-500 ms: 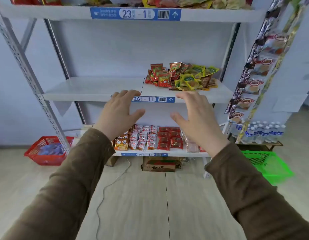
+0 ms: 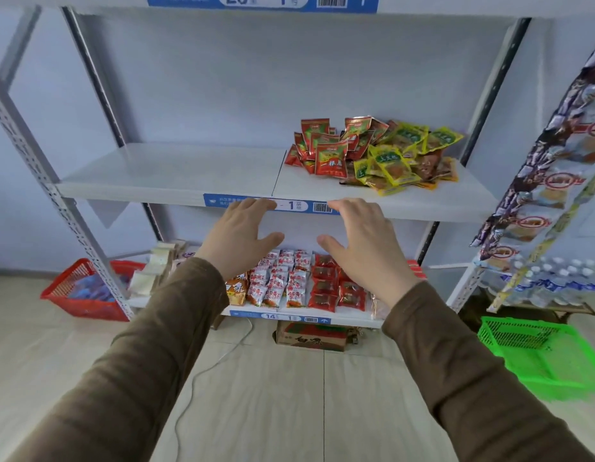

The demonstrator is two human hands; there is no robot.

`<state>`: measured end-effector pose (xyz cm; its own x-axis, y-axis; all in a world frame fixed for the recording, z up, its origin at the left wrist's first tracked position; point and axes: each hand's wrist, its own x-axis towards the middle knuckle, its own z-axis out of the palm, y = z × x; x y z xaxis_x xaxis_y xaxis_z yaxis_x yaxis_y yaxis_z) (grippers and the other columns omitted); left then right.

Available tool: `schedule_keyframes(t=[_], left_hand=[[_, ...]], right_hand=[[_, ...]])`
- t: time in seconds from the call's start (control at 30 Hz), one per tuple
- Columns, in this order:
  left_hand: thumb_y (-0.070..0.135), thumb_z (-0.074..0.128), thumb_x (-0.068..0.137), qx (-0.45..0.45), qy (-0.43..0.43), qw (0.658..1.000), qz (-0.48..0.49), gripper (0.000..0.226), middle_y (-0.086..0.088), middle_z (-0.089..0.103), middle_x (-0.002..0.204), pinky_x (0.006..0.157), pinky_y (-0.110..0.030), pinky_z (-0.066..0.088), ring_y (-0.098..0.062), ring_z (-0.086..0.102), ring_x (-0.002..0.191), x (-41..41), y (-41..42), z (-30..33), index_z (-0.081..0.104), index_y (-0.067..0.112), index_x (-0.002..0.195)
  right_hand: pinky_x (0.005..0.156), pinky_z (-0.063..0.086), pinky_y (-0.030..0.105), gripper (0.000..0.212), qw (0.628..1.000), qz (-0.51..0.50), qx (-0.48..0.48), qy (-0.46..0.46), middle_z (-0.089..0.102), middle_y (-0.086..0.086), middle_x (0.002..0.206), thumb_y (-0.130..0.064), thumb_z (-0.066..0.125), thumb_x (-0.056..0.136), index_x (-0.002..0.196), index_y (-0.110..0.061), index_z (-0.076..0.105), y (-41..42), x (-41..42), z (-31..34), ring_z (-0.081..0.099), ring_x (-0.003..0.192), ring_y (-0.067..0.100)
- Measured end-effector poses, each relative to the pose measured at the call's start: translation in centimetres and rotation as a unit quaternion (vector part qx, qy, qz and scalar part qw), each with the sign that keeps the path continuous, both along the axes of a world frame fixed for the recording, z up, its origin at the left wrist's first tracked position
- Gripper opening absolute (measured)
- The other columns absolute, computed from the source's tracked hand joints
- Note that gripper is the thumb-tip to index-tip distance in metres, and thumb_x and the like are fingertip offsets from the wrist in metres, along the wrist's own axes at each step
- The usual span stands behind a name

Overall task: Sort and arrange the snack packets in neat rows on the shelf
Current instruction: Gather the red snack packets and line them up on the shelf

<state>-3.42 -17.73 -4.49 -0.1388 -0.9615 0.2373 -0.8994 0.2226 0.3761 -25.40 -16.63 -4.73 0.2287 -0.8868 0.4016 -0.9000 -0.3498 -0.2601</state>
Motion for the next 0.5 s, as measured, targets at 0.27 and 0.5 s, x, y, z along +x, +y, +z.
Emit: schedule_keyframes(t=[0.27,0.5], left_hand=[[0.041,0.061,0.100,0.006,0.004,1.000,-0.010,0.058,-0.003,0.045,0.155,0.115,-0.043,0.035,-0.025,0.040,0.140,2.4,-11.1,-1.3,0.041,0.023,0.152],[0.041,0.062,0.099,0.021,0.006,0.999,-0.039,0.059,-0.004,0.046,0.155,0.115,-0.042,0.036,-0.026,0.042,0.139,3.5,-20.9,-2.4,0.043,0.021,0.151]], right_hand=[[0.104,0.034,0.039,0.054,1.000,-0.009,0.010,0.004,0.046,-0.001,0.145,-0.044,0.059,0.098,0.143,-0.019,0.047,-11.2,2.3,-0.9,0.038,0.133,0.022],[0.109,0.036,0.040,0.058,0.999,-0.038,0.025,-0.002,0.046,0.001,0.148,-0.043,0.059,0.098,0.147,-0.017,0.043,-19.1,3.2,-1.8,0.038,0.137,0.022]])
